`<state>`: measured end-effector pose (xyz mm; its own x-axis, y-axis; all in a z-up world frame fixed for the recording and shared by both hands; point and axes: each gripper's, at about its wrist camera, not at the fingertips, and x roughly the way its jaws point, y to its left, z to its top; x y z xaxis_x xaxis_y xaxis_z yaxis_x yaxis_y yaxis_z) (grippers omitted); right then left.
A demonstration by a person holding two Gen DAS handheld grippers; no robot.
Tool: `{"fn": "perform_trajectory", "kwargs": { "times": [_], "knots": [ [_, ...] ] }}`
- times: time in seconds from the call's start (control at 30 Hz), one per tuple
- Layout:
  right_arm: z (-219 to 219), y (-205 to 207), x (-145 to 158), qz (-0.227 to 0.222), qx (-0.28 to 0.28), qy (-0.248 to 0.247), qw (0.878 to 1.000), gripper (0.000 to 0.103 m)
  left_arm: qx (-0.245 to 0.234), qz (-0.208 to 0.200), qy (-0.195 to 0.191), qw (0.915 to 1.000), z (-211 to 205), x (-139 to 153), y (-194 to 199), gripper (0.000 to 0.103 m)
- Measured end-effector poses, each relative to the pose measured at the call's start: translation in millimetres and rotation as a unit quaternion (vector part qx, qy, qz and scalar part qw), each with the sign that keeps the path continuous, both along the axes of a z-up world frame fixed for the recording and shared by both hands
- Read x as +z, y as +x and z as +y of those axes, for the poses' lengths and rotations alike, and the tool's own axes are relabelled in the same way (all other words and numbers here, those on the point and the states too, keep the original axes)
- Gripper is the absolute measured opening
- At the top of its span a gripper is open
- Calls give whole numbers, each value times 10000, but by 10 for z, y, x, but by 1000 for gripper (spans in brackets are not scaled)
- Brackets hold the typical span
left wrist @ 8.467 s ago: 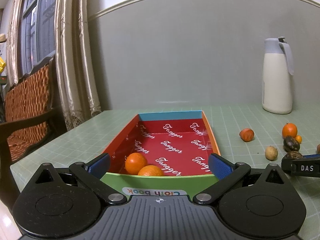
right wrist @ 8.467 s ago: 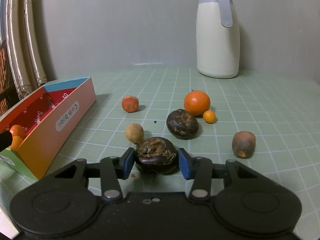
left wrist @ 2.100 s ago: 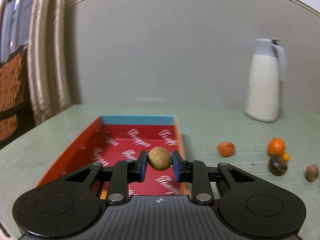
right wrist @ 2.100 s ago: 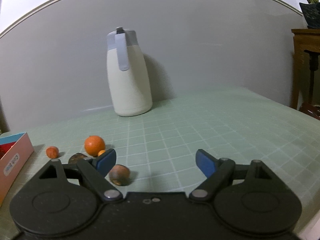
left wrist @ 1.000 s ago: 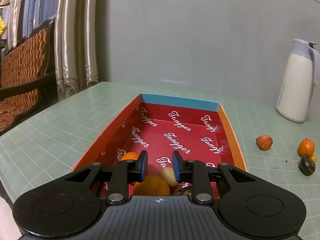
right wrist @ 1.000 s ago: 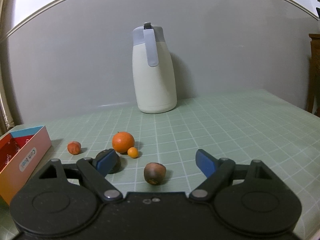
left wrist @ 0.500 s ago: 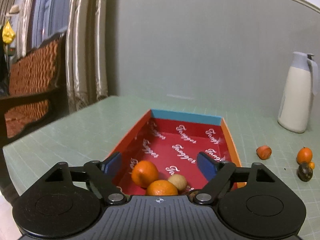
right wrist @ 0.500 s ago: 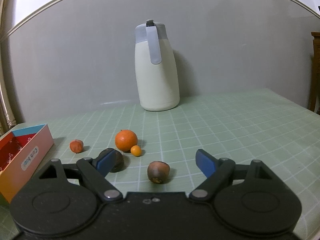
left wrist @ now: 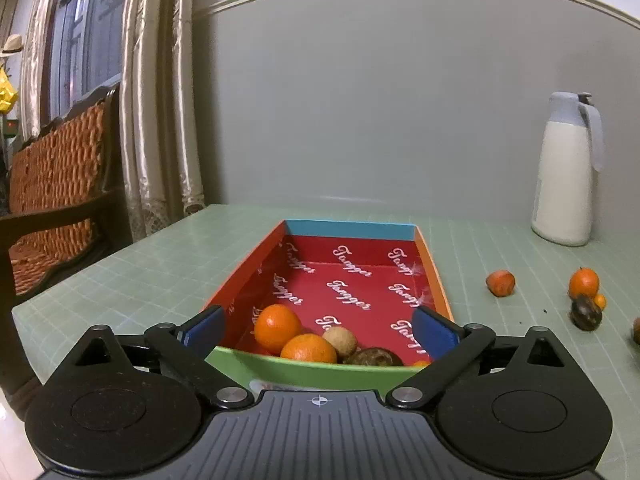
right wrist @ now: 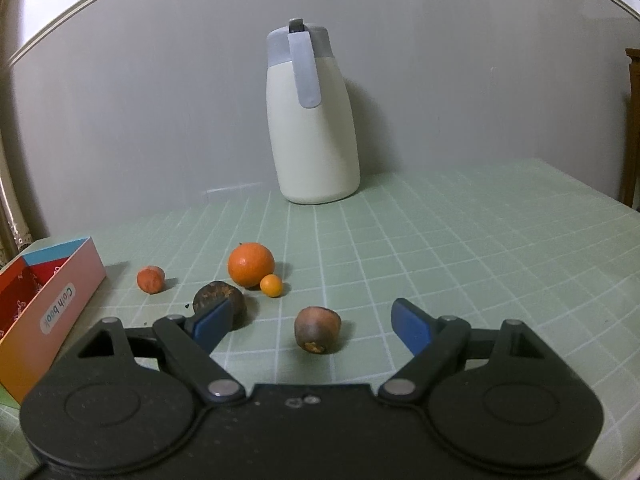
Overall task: Organize fruits
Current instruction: 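Withdraw the left tool while the right tool closes on the brown nut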
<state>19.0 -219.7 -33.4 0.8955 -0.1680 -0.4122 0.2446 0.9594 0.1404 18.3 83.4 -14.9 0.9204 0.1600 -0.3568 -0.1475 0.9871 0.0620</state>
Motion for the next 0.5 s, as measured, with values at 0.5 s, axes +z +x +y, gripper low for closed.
{"fn": "perform_trajectory", "kwargs": {
  "times": [0.5],
  "knots": [
    [-47,216,-97,427,-46,149,9990,59,164,-58,127,9998,121,-22,-114,103]
  ]
}}
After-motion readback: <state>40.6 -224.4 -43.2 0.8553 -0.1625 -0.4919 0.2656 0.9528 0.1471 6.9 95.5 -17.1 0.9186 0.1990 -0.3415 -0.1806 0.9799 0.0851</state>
